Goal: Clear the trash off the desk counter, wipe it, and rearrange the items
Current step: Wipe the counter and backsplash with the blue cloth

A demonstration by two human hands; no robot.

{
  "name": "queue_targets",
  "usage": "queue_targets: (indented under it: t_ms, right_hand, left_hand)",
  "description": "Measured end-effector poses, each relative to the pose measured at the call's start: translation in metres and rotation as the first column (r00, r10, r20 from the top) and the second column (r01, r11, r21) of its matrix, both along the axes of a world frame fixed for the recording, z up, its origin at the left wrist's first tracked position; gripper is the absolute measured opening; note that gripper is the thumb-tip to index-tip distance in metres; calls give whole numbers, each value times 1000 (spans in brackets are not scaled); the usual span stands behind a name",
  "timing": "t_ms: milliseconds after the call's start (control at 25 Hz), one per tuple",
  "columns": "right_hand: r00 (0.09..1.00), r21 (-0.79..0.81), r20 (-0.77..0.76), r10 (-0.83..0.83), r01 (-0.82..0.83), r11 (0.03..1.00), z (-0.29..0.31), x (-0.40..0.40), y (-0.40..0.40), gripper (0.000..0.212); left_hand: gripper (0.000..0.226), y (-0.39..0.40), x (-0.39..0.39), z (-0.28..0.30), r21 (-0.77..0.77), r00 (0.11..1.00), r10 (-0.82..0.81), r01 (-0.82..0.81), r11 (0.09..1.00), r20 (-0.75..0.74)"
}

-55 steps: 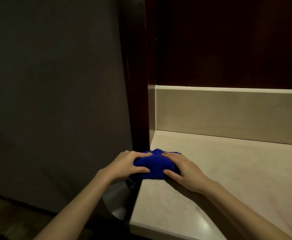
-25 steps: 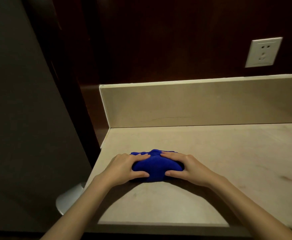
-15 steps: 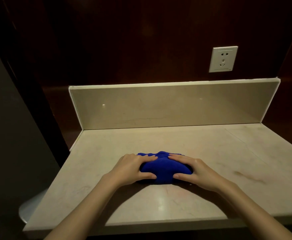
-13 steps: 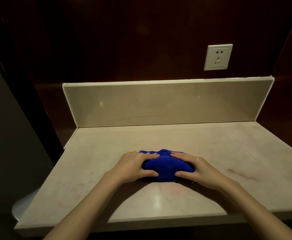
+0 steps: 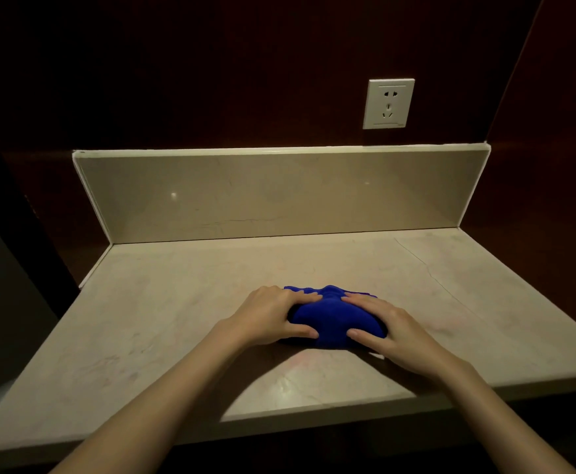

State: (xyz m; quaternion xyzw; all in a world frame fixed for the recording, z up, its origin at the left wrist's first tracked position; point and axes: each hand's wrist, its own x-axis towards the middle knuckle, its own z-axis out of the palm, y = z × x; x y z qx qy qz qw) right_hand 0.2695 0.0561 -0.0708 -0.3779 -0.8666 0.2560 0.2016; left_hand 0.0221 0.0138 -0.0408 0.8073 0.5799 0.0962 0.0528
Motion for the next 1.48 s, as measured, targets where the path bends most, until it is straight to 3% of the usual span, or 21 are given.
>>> queue_targets:
  t_ms: [440,1000,1120,1480]
  right_hand:
    - [996,108,31,-82,78,991,-4,-67,-47,48]
    - [974,205,95,204,-219,954,-2,-273,-131,60]
    - [961,215,111,255,-273,937,0,-302,-149,68]
    - [945,256,133,299,-324,911,3,-326,-186,59]
  left_hand:
    - [65,-34,-63,0,-34,996,-57,59,998,64]
    - [62,-181,-255,8,-229,936,267,-215,949,231]
    - [62,-209,-278,11,-271,915,330,-265,926,234]
    - [64,-249,-294,9,-277,870,431,-364,889,241]
